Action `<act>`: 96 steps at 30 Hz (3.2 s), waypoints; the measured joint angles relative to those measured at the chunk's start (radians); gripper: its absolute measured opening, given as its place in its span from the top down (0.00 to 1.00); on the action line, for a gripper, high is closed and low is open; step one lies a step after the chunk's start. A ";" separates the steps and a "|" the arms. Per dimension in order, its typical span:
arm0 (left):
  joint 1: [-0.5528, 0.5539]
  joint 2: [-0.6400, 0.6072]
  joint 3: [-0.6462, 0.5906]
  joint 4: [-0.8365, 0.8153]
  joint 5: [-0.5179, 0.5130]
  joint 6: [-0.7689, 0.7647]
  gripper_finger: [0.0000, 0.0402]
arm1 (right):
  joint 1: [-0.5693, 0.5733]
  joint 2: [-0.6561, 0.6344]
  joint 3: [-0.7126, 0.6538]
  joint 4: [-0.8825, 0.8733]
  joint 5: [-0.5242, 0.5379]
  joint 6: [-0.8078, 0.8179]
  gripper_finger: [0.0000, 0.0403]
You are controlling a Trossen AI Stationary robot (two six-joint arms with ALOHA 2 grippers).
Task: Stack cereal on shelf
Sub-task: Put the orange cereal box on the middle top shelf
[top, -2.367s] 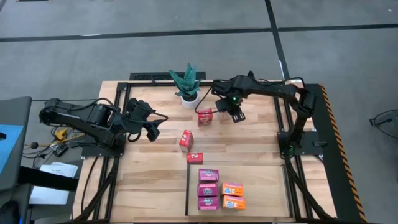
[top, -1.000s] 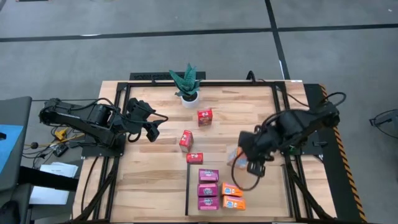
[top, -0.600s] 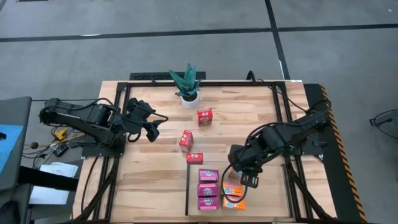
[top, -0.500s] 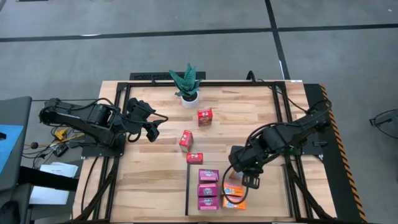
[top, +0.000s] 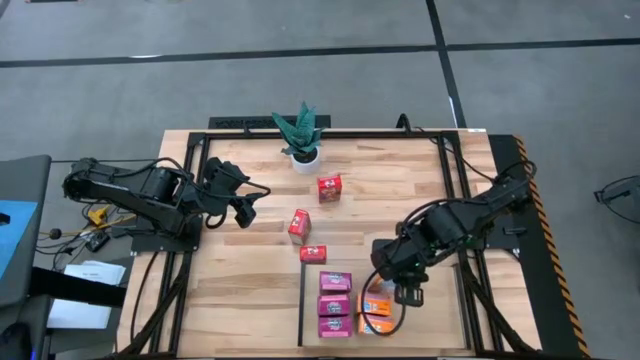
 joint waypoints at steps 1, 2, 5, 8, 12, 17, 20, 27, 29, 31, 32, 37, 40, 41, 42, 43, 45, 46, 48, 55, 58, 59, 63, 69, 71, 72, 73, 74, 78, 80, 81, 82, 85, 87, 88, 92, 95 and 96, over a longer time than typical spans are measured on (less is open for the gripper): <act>0.000 0.000 0.000 0.000 0.000 0.000 0.36 | 0.000 0.000 0.000 0.000 0.007 -0.002 0.60; 0.000 0.000 0.000 0.000 0.000 0.000 0.36 | 0.000 0.000 0.000 0.003 0.009 -0.002 0.58; 0.000 0.000 0.000 0.000 0.000 0.000 0.36 | 0.000 0.000 0.000 0.009 0.008 -0.002 0.52; 0.000 0.000 0.000 0.000 0.000 0.000 0.36 | 0.000 0.000 0.000 0.025 0.007 -0.007 0.47; 0.000 0.000 0.000 0.000 0.000 0.000 0.36 | 0.000 0.000 0.000 0.029 0.006 -0.020 0.44; 0.000 0.000 0.000 -0.006 -0.001 0.000 0.36 | 0.000 0.000 0.000 0.030 0.002 -0.022 0.44; 0.000 0.000 0.000 -0.009 -0.001 0.000 0.36 | 0.000 -0.003 0.000 0.031 -0.018 -0.020 0.45; 0.000 0.000 0.000 -0.010 -0.001 0.000 0.36 | 0.015 -0.010 0.053 0.039 -0.042 -0.012 0.45; 0.000 0.000 0.000 -0.010 -0.001 0.000 0.36 | 0.021 -0.010 0.076 0.039 -0.042 -0.014 0.45; 0.000 0.000 0.000 -0.011 -0.001 0.000 0.36 | 0.020 -0.010 0.104 0.035 -0.042 -0.008 0.46; 0.000 0.000 0.000 -0.011 -0.001 0.000 0.36 | 0.020 -0.010 0.121 0.032 -0.041 -0.001 0.46; 0.000 0.000 0.000 -0.011 -0.001 -0.001 0.36 | 0.062 -0.011 0.169 -0.014 0.068 0.035 0.49; 0.000 0.000 0.000 -0.011 -0.001 -0.001 0.36 | 0.120 -0.030 0.146 -0.012 0.154 0.060 0.53; 0.000 0.000 0.000 -0.011 -0.001 -0.002 0.36 | 0.127 -0.039 0.134 -0.013 0.169 0.086 0.55; 0.000 0.000 0.000 -0.011 -0.001 -0.002 0.36 | 0.134 -0.048 0.121 -0.015 0.182 0.116 0.56; 0.000 0.000 0.000 -0.011 -0.001 -0.002 0.36 | 0.146 -0.059 0.100 -0.012 0.190 0.150 0.58; 0.000 0.000 0.000 -0.011 -0.001 -0.002 0.36 | 0.171 -0.079 0.049 -0.016 0.202 0.221 0.62; 0.000 0.000 0.000 -0.011 -0.001 -0.002 0.36 | 0.179 -0.087 0.028 -0.015 0.213 0.255 0.64; 0.000 0.000 0.000 -0.011 -0.001 0.000 0.36 | 0.201 -0.112 -0.019 -0.011 0.226 0.299 0.68; 0.000 0.000 0.000 -0.011 -0.001 -0.002 0.36 | 0.235 -0.173 -0.213 -0.014 0.230 0.380 0.80; 0.000 0.000 0.000 -0.011 -0.001 -0.005 0.36 | 0.227 -0.183 -0.277 -0.015 0.220 0.369 0.84; 0.000 0.000 0.000 -0.011 -0.001 -0.006 0.36 | 0.223 -0.183 -0.288 -0.010 0.219 0.355 0.84; 0.000 0.000 0.000 -0.011 -0.001 -0.008 0.36 | 0.199 -0.182 -0.301 0.036 0.216 0.296 0.85; 0.000 0.000 0.000 -0.011 -0.001 -0.009 0.36 | 0.167 -0.182 -0.302 0.132 0.191 0.225 0.85; 0.000 0.000 0.000 -0.011 -0.001 -0.010 0.36 | 0.167 -0.182 -0.302 0.152 0.191 0.203 0.85; 0.000 0.000 0.000 -0.011 -0.001 -0.011 0.36 | 0.165 -0.182 -0.302 0.161 0.194 0.193 0.85; 0.000 0.000 0.000 -0.011 -0.001 -0.011 0.36 | 0.159 -0.182 -0.302 0.168 0.196 0.185 0.85; 0.000 0.000 0.000 -0.011 -0.001 -0.011 0.36 | 0.156 -0.181 -0.302 0.175 0.199 0.176 0.85; 0.000 0.000 0.000 -0.011 -0.002 -0.011 0.36 | 0.139 -0.180 -0.302 0.212 0.217 0.139 0.85; 0.000 0.000 0.000 -0.011 -0.002 -0.011 0.36 | 0.128 -0.180 -0.302 0.231 0.218 0.113 0.85; 0.000 0.000 0.000 -0.011 -0.002 -0.011 0.36 | 0.123 -0.180 -0.302 0.240 0.218 0.105 0.85; 0.000 0.000 0.000 -0.011 -0.002 -0.011 0.36 | 0.117 -0.180 -0.302 0.250 0.218 0.099 0.85; 0.000 0.000 0.000 -0.011 -0.002 -0.012 0.36 | 0.102 -0.180 -0.302 0.272 0.218 0.089 0.85; 0.000 0.000 0.000 -0.011 -0.002 -0.011 0.36 | 0.101 -0.180 -0.302 0.276 0.218 0.088 0.85; 0.000 0.000 0.000 -0.011 -0.002 -0.012 0.36 | 0.101 -0.180 -0.302 0.281 0.218 0.086 0.85; 0.000 0.000 0.000 -0.011 -0.002 -0.012 0.36 | 0.102 -0.180 -0.302 0.292 0.218 0.079 0.85; 0.000 0.000 0.000 -0.011 -0.002 -0.011 0.36 | 0.102 -0.180 -0.302 0.297 0.218 0.079 0.85; 0.000 0.000 0.000 -0.011 -0.002 -0.011 0.36 | 0.102 -0.180 -0.302 0.301 0.218 0.077 0.85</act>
